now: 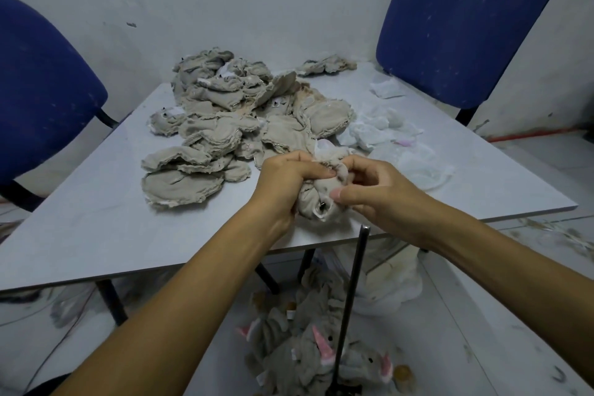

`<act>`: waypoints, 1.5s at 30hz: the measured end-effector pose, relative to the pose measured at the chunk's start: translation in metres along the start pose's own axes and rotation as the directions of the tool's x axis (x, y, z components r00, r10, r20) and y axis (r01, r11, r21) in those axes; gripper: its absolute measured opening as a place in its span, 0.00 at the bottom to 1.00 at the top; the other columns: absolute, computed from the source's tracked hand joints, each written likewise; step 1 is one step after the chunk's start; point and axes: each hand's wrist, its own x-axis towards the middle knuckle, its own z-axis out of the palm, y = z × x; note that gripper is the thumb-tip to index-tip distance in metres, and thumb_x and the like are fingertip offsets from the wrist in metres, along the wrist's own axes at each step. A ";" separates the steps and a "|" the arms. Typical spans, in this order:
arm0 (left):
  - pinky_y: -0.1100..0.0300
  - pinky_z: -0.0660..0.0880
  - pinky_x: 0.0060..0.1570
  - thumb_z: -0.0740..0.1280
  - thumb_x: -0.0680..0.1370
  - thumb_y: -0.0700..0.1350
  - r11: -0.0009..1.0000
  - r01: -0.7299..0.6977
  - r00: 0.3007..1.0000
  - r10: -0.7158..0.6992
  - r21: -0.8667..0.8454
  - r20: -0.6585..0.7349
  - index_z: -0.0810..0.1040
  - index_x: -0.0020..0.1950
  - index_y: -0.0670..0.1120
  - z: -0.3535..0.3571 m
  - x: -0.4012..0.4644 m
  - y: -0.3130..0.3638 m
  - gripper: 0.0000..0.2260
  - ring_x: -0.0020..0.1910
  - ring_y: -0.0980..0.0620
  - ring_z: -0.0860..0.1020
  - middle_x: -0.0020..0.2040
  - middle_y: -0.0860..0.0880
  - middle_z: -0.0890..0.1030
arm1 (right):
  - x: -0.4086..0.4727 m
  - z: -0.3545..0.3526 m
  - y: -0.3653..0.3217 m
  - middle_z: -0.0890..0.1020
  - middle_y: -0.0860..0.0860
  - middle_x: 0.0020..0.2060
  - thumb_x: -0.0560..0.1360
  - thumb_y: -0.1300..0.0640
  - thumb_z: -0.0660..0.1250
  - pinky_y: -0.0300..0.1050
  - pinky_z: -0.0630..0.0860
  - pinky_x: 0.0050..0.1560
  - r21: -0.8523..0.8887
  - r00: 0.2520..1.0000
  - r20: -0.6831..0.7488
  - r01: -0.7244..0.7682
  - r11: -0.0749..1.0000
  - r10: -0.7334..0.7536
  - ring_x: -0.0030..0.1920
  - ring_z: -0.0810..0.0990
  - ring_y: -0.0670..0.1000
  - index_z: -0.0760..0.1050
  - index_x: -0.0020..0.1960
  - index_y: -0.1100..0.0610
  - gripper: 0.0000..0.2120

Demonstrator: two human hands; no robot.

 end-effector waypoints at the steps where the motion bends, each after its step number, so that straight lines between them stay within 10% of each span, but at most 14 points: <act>1: 0.62 0.74 0.27 0.71 0.69 0.29 1.000 0.010 1.000 -0.010 -0.008 0.004 0.72 0.31 0.43 0.001 0.000 -0.003 0.13 0.27 0.50 0.77 0.28 0.46 0.77 | 0.000 0.000 0.003 0.78 0.57 0.38 0.72 0.69 0.72 0.42 0.79 0.43 -0.052 0.998 -0.056 -0.009 0.999 0.007 0.41 0.79 0.54 0.79 0.43 0.56 0.08; 15: 0.61 0.71 0.34 0.76 0.70 0.38 0.916 -0.206 0.975 0.161 0.344 0.155 0.77 0.40 0.44 0.012 -0.020 -0.024 0.08 0.32 0.49 0.74 0.33 0.48 0.74 | 0.010 -0.003 0.019 0.76 0.51 0.26 0.64 0.58 0.70 0.45 0.71 0.33 -0.232 0.835 -0.544 -0.058 0.971 -0.080 0.30 0.73 0.50 0.77 0.32 0.59 0.06; 21: 0.58 0.79 0.35 0.65 0.74 0.28 0.988 0.110 0.993 -0.105 -0.110 0.048 0.75 0.33 0.41 -0.003 0.000 -0.017 0.12 0.31 0.48 0.78 0.31 0.43 0.78 | 0.001 -0.021 0.007 0.82 0.60 0.42 0.71 0.69 0.69 0.43 0.81 0.45 0.199 0.983 0.028 -0.184 0.962 0.183 0.43 0.83 0.56 0.80 0.49 0.64 0.07; 25: 0.56 0.81 0.36 0.66 0.70 0.32 0.934 0.249 0.959 -0.201 -0.255 0.200 0.76 0.34 0.41 -0.011 0.001 -0.018 0.07 0.32 0.47 0.80 0.34 0.41 0.78 | -0.007 -0.023 0.011 0.81 0.52 0.36 0.69 0.70 0.75 0.33 0.76 0.39 -0.128 0.992 0.098 -0.063 0.990 0.076 0.36 0.80 0.46 0.79 0.52 0.64 0.12; 29: 0.43 0.70 0.68 0.64 0.72 0.37 0.823 0.446 0.874 -0.314 -0.353 0.371 0.76 0.61 0.32 -0.012 -0.003 -0.016 0.19 0.59 0.37 0.78 0.59 0.31 0.77 | -0.012 -0.024 0.010 0.81 0.54 0.43 0.68 0.72 0.74 0.36 0.78 0.44 -0.016 0.991 0.118 -0.059 0.998 0.060 0.45 0.82 0.50 0.79 0.57 0.63 0.19; 32: 0.39 0.63 0.72 0.65 0.72 0.38 0.733 0.528 0.831 -0.341 -0.430 0.439 0.66 0.73 0.32 -0.011 -0.004 -0.017 0.28 0.74 0.37 0.66 0.71 0.31 0.67 | -0.016 -0.033 0.005 0.76 0.68 0.61 0.67 0.72 0.73 0.44 0.80 0.56 0.103 0.968 0.214 -0.157 0.982 0.132 0.62 0.80 0.60 0.75 0.65 0.63 0.27; 37: 0.54 0.80 0.47 0.62 0.68 0.31 0.866 0.351 0.892 -0.193 -0.356 0.409 0.78 0.48 0.35 0.001 -0.006 -0.019 0.11 0.43 0.45 0.78 0.47 0.36 0.78 | -0.017 -0.027 0.005 0.82 0.63 0.46 0.66 0.56 0.80 0.53 0.82 0.56 -0.166 0.998 -0.016 0.051 0.985 -0.055 0.49 0.83 0.57 0.83 0.48 0.57 0.12; 45: 0.61 0.77 0.34 0.57 0.76 0.27 0.971 0.094 0.946 -0.018 -0.218 0.325 0.71 0.42 0.40 0.013 -0.011 -0.024 0.10 0.34 0.50 0.78 0.37 0.43 0.78 | -0.018 -0.021 0.009 0.79 0.49 0.30 0.69 0.59 0.74 0.36 0.73 0.36 -0.321 0.951 -0.195 0.168 0.932 -0.239 0.33 0.76 0.46 0.79 0.35 0.58 0.06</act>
